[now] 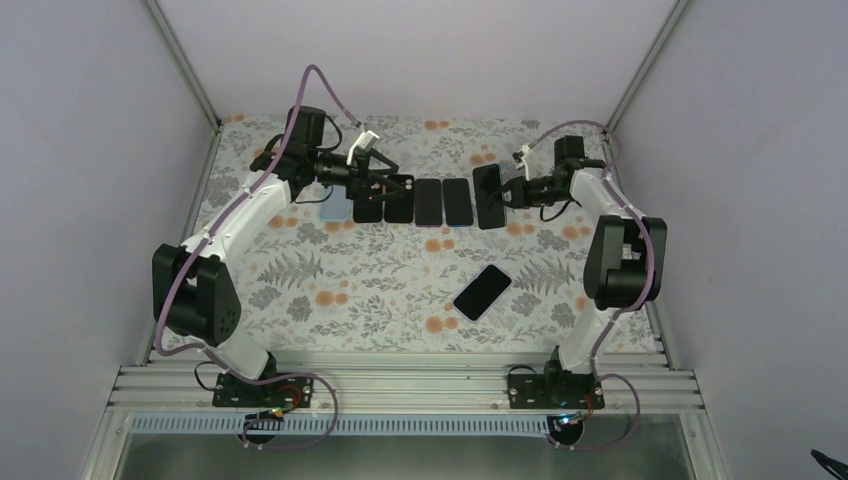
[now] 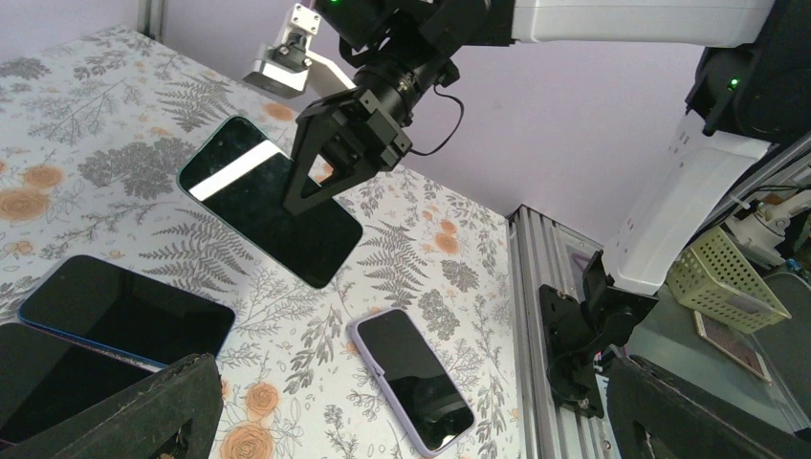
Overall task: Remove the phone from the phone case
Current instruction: Place the phone at the center of the board.
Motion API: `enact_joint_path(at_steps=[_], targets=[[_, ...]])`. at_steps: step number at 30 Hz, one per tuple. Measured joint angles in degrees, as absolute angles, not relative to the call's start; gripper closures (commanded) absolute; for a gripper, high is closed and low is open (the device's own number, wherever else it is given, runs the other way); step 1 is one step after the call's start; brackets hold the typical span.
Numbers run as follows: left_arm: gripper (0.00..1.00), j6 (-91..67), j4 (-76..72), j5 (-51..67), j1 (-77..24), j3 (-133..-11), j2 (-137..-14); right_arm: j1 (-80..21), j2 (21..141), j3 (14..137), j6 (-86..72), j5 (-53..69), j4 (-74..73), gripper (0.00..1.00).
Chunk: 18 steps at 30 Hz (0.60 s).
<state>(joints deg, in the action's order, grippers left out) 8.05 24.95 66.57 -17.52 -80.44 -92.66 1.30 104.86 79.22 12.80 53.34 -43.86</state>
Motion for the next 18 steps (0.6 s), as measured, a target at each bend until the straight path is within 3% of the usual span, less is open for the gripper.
enact_joint_path(at_steps=[18], targets=[[0.00,6.9,23.5,66.5,-17.5,-80.3,-92.4,5.7,121.1,90.8,13.4,52.2,-46.4,0.96]])
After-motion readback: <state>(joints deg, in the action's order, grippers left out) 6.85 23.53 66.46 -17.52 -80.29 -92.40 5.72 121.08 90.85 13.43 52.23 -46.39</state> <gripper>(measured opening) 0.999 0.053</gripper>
